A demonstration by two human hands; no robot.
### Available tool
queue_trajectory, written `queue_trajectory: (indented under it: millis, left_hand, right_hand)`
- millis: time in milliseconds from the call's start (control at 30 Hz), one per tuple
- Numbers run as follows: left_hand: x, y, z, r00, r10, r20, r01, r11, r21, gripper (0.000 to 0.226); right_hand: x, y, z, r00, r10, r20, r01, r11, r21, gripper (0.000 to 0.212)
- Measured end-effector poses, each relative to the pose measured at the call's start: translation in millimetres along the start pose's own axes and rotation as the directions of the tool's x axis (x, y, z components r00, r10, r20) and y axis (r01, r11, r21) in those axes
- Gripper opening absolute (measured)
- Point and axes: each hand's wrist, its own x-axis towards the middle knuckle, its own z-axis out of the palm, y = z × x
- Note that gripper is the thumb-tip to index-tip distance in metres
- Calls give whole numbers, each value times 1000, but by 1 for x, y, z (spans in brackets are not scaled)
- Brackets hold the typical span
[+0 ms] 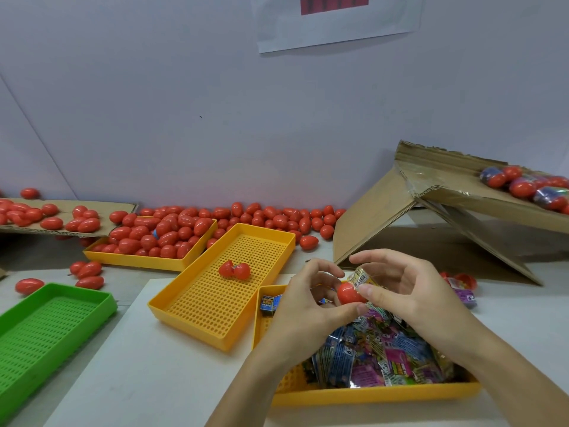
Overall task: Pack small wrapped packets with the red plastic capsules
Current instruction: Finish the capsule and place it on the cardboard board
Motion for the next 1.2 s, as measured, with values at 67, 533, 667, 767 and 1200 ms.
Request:
queue_trajectory:
  millis: [67,533,667,767,1200]
  left_hand:
    - [0,2,-1,1000,4,13,-4,999,-54,34]
    - [3,0,0,999,-48,8,49,967,-249,18]
    - [3,-1,1,999,-51,4,51,957,-287,19]
    - [3,-2,1,999,-46,0,43,947,-318,22]
    - [4,-5,1,998,-21,-62,0,948,-319,20]
  right_hand:
    - [0,-1,-1,1000,-10,-7,10,1000,2,38]
    - [-1,3,11,991,-96,-89,100,994,44,40]
    - [0,4,11,991,-95,-94,103,992,76,41]
    - [1,4,10,991,-92,-95,100,992,79,42]
    - [-2,4,15,951,-277,-135,230,931,-284,39]
